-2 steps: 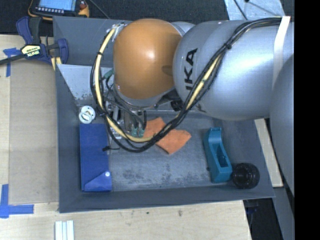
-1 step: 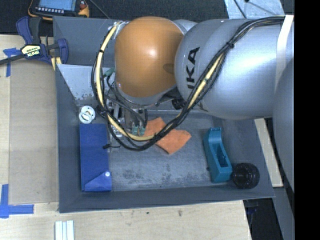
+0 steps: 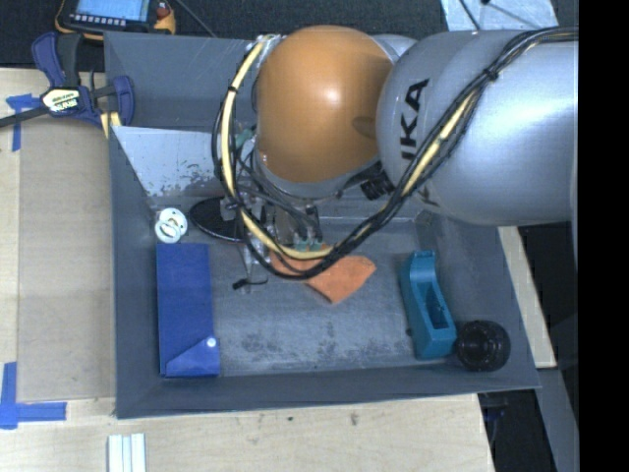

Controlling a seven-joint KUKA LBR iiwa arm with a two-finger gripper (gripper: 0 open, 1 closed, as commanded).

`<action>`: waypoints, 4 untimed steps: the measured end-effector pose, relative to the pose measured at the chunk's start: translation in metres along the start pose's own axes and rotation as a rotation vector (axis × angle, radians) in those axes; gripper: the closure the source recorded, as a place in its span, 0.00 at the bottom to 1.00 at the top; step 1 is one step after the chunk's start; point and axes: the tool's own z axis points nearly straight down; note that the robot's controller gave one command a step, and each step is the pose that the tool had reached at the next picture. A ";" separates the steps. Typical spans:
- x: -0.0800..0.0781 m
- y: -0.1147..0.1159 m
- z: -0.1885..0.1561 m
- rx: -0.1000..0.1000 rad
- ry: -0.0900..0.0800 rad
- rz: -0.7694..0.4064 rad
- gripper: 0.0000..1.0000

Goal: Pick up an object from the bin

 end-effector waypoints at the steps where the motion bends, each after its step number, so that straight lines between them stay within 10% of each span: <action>1: -0.011 -0.041 -0.023 0.000 -0.003 0.051 0.00; 2: 0.017 -0.057 -0.029 0.001 -0.002 0.141 0.00; 4: 0.000 -0.120 0.042 0.002 0.001 0.083 0.00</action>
Offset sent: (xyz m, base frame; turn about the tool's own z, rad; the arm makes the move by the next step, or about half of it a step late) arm -0.0374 -0.0729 0.0334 0.0684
